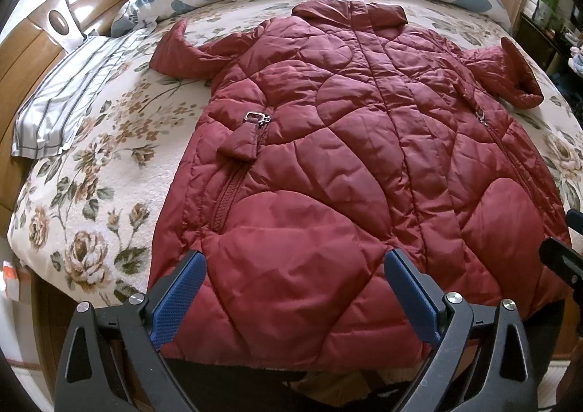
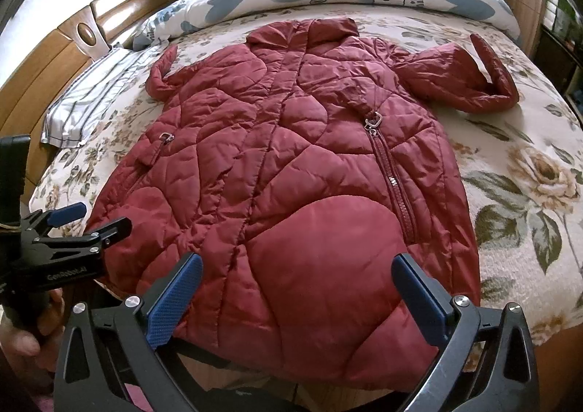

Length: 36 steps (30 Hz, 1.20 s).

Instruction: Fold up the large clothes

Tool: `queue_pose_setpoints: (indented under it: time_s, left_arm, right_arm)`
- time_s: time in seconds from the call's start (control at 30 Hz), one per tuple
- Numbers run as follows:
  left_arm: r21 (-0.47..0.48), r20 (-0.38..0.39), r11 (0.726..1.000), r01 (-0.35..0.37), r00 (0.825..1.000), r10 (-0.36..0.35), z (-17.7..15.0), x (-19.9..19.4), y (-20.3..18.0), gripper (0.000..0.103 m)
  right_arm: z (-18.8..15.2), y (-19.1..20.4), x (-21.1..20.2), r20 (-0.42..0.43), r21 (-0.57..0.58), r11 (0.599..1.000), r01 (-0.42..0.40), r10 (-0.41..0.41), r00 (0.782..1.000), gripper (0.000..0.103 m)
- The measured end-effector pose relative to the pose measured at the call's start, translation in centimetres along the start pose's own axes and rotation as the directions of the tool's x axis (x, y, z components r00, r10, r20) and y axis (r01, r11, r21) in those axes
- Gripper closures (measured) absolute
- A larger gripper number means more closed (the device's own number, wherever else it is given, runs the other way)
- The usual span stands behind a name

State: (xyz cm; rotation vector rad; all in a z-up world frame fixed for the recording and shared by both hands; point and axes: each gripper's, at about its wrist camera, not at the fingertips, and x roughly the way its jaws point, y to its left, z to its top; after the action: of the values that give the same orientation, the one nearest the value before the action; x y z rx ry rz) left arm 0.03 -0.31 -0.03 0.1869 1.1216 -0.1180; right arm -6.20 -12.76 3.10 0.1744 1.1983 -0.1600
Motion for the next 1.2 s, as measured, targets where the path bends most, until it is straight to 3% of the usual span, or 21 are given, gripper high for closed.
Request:
queue_pose_setpoints:
  time_s: [0.27, 0.43, 0.53, 0.57, 0.63, 0.67, 0.77, 0.83, 0.93, 1.2]
  left_arm:
    - [0.012, -0.016, 1.000, 0.001, 1.000, -0.001, 0.6, 1.0, -0.2, 0.004]
    - [0.011, -0.031, 1.000, 0.022, 0.999, -0.022, 1.1, 1.5, 0.1, 0.004]
    - [0.010, -0.073, 1.000, 0.020, 0.997, -0.019, 1.7, 2.1, 0.5, 0.004]
    - [0.022, -0.050, 1.000, -0.021, 0.999, 0.022, 2.0, 2.1, 0.6, 0.004]
    - [0.019, -0.011, 0.999, -0.040, 0.999, 0.040, 2.7, 2.4, 0.8, 0.004]
    - [0.009, 0.064, 0.999, -0.046, 0.997, 0.046, 3.0, 2.2, 0.7, 0.004]
    - [-0.011, 0.118, 1.000, -0.025, 0.993, 0.026, 4.0, 2.4, 0.7, 0.004]
    - [-0.011, 0.127, 1.000, -0.025, 0.992, 0.026, 4.7, 2.4, 0.9, 0.004]
    - [-0.026, 0.109, 1.000, 0.008, 0.994, -0.005, 5.9, 3.1, 1.1, 0.004]
    - [-0.025, 0.078, 0.998, -0.051, 0.996, 0.053, 8.8, 4.7, 1.9, 0.004]
  right_arm:
    - [0.6, -0.1, 0.1, -0.007, 0.024, 0.999, -0.031, 0.031, 0.999, 0.000]
    - [1.2, -1.0, 0.3, 0.078, -0.042, 0.994, 0.099, -0.095, 0.992, 0.000]
    - [1.9, -2.1, 0.1, 0.095, -0.031, 0.993, 0.116, -0.113, 0.989, 0.000]
    - [2.0, -2.4, 0.0, 0.095, -0.024, 0.994, 0.108, -0.106, 0.990, 0.000]
    - [2.8, -3.6, 0.0, 0.084, -0.002, 0.994, 0.110, -0.109, 0.990, 0.000]
    - [3.2, -4.1, -0.1, 0.093, 0.010, 0.994, 0.105, -0.105, 0.990, 0.000]
    - [4.3, -5.6, -0.2, 0.091, 0.038, 0.993, 0.115, -0.118, 0.989, 0.000]
    - [5.0, -6.3, -0.3, 0.070, 0.045, 0.988, 0.147, -0.150, 0.986, 0.000]
    - [6.0, -7.9, -0.4, 0.111, 0.080, 0.988, 0.129, -0.137, 0.984, 0.000]
    - [9.5, -13.7, 0.0, 0.121, 0.155, 0.972, 0.178, -0.198, 0.973, 0.000]
